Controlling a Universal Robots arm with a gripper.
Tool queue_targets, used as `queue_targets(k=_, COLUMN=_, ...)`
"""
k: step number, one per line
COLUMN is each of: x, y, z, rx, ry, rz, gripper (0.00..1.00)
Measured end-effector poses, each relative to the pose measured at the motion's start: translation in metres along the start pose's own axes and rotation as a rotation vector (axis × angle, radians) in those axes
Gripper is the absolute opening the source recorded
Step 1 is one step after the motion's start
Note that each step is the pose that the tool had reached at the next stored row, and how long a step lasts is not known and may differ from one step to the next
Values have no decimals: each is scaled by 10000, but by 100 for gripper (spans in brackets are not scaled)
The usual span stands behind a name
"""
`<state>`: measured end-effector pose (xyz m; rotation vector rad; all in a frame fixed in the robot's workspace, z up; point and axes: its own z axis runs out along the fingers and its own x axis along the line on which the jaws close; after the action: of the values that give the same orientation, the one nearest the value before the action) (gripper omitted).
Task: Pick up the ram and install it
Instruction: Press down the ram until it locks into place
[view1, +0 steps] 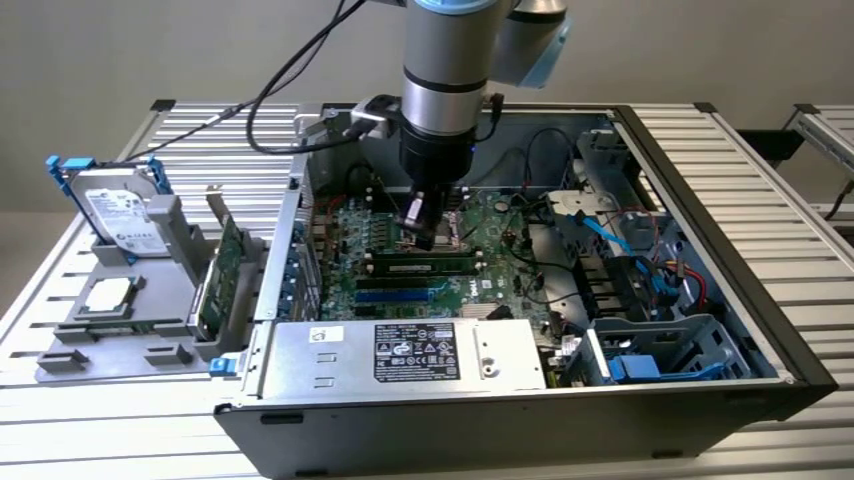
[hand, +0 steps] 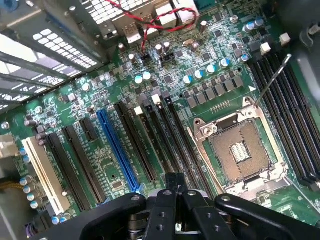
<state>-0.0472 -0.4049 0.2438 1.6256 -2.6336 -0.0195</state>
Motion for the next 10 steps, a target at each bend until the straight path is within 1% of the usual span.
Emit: queue_targets(k=10, x=0, y=0, z=2, rx=-56, ry=-59, rz=1692, gripper=11)
